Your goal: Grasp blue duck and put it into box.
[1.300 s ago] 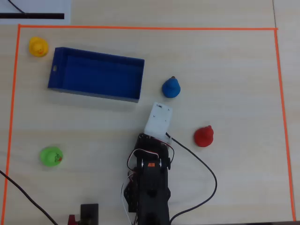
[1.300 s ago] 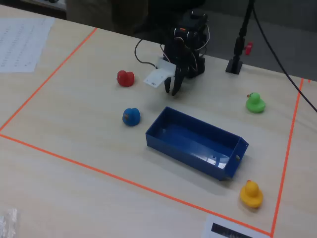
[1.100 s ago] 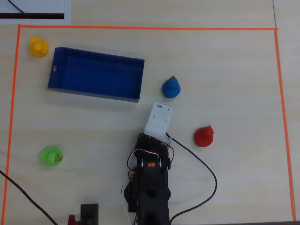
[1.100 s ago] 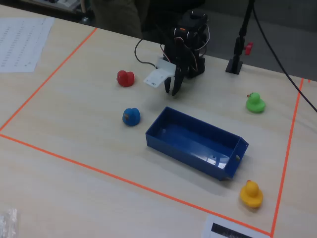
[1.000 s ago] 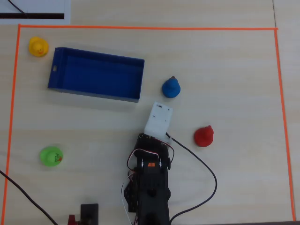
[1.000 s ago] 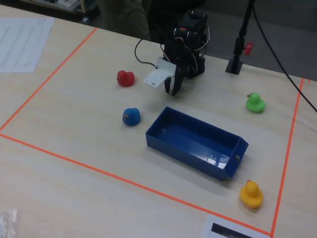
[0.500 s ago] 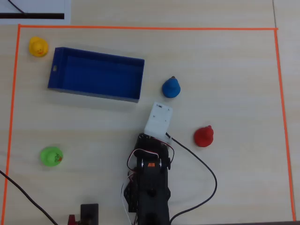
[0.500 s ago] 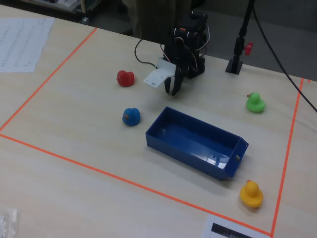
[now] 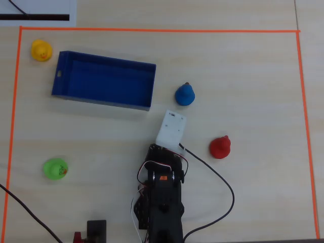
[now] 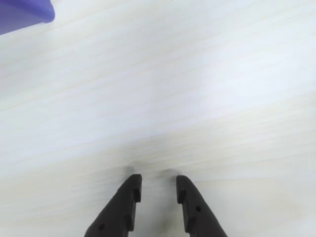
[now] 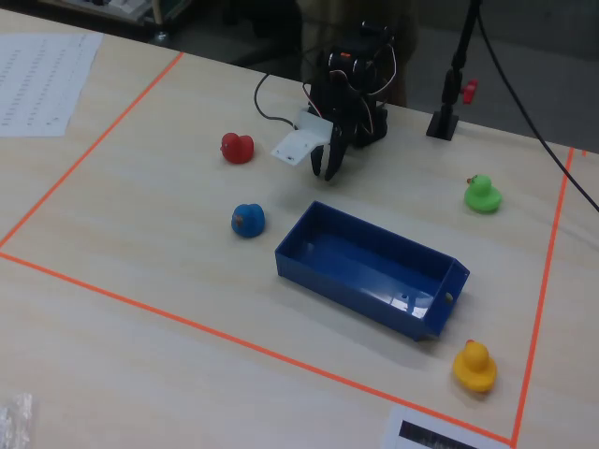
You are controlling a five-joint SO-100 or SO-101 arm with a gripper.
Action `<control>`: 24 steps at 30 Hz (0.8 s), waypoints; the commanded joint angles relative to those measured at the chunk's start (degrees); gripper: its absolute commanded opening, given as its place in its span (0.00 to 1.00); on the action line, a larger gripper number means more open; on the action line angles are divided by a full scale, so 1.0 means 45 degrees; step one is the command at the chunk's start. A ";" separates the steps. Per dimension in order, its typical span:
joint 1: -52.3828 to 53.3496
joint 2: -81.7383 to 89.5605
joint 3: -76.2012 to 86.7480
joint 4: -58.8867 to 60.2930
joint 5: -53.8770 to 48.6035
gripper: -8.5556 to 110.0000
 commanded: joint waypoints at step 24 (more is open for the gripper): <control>0.2090 -1.2012 -1.0859 -0.4570 -0.1562 0.41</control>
